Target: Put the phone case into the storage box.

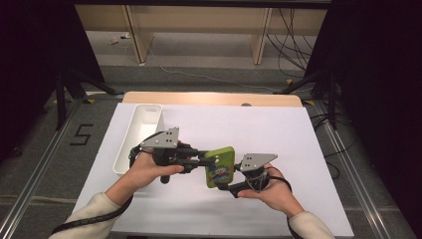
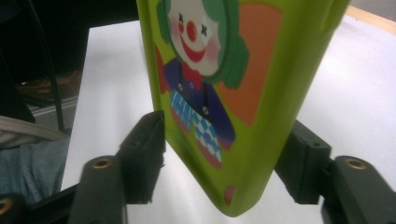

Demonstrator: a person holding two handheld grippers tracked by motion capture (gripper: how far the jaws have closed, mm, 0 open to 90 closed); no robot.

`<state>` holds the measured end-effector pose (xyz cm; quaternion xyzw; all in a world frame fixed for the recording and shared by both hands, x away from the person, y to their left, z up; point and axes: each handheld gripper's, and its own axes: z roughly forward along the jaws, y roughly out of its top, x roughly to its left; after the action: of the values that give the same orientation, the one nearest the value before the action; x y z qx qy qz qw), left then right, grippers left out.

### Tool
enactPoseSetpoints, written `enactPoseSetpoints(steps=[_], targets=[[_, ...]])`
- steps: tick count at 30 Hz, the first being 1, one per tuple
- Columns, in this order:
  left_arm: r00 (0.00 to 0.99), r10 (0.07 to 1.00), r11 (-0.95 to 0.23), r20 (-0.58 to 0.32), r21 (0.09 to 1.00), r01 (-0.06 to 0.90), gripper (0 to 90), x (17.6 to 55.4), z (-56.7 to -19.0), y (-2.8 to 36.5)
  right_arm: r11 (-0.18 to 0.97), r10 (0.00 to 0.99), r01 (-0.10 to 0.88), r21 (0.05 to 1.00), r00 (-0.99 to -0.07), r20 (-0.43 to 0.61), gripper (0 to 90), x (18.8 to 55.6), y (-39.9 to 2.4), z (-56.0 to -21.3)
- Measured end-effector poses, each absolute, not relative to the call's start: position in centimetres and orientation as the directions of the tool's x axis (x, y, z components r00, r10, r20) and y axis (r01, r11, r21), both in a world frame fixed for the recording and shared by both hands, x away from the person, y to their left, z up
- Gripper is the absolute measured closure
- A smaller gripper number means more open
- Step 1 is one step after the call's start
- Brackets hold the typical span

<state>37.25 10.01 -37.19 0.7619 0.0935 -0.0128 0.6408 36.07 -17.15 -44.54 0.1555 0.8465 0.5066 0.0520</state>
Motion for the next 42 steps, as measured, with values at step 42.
enactPoseSetpoints(steps=[42], targets=[[0.956, 0.244, -0.095, -0.160, 0.978, 0.188, 64.3, 37.8, -37.6, 9.8, 0.437, 0.350, 0.309, 0.845, -0.924, 0.157, 78.4, 35.6, -17.3, -43.6]])
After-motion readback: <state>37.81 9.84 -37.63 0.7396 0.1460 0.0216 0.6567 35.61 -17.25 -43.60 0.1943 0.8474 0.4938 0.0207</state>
